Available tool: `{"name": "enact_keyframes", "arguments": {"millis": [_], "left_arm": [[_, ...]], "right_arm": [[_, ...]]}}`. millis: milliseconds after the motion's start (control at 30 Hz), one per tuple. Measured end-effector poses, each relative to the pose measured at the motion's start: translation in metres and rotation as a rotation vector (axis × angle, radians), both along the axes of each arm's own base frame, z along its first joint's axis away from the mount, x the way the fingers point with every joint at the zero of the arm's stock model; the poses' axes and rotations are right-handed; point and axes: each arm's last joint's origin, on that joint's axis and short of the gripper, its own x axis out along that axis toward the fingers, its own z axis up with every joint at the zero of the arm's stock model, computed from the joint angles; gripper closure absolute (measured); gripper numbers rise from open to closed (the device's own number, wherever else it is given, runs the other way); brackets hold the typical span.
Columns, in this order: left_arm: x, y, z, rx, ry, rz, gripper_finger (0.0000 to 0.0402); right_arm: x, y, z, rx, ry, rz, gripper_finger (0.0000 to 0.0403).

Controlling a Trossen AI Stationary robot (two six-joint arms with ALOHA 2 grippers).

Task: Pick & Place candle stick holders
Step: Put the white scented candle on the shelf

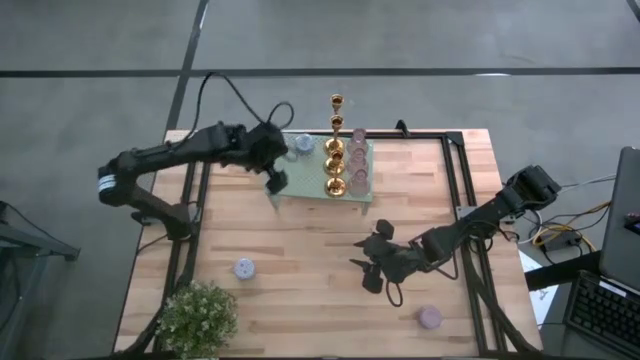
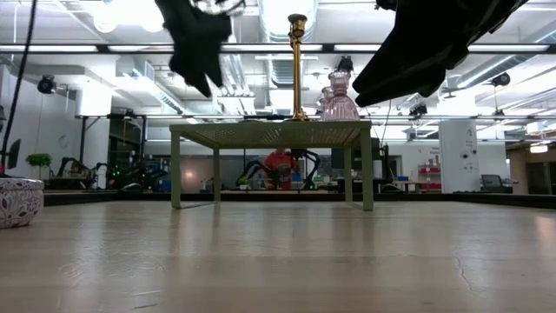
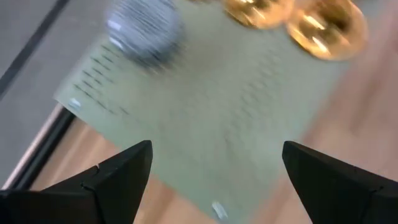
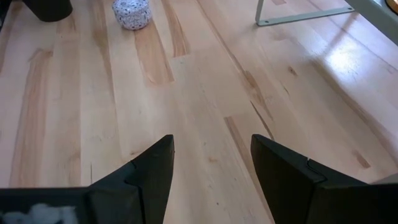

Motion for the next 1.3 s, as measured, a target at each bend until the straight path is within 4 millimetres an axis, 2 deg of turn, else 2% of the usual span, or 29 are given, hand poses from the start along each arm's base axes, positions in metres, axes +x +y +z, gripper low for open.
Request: {"name": "enact_keyframes", "arguments": {"millis": [167,333,467,633,833,1300], "left_arm": [[-0.017,-0.051,0.006,-0.019,0.059,-0.158,0.0039],[-0.033,-0.105,-0.003,-0.054,0.064,-0.323,0.0039],[-0.045,-0.143,-0.021,-0.073,0.101,-0.384,0.0039],[-0.055,-0.177,-0.053,-0.062,0.184,-0.399,0.0039],[-0.062,-0.197,-0.086,-0.078,0.278,-0.378,0.0039],[-0.064,-0.204,-0.137,-0.203,0.308,-0.344,0.0039]], "right_arm": [[0.000,0.000,0.000,0.005,-0.002,-0.003,0.0197],[0.000,0.000,0.000,0.009,-0.006,-0.005,0.0197],[0.001,0.001,0.001,0.014,-0.018,-0.004,0.0197],[0.001,0.000,0.001,0.010,-0.018,-0.001,0.0197],[0.001,0.000,0.001,0.010,-0.020,-0.002,0.0197],[0.001,0.000,0.002,0.000,-0.026,-0.013,0.0197]]}}
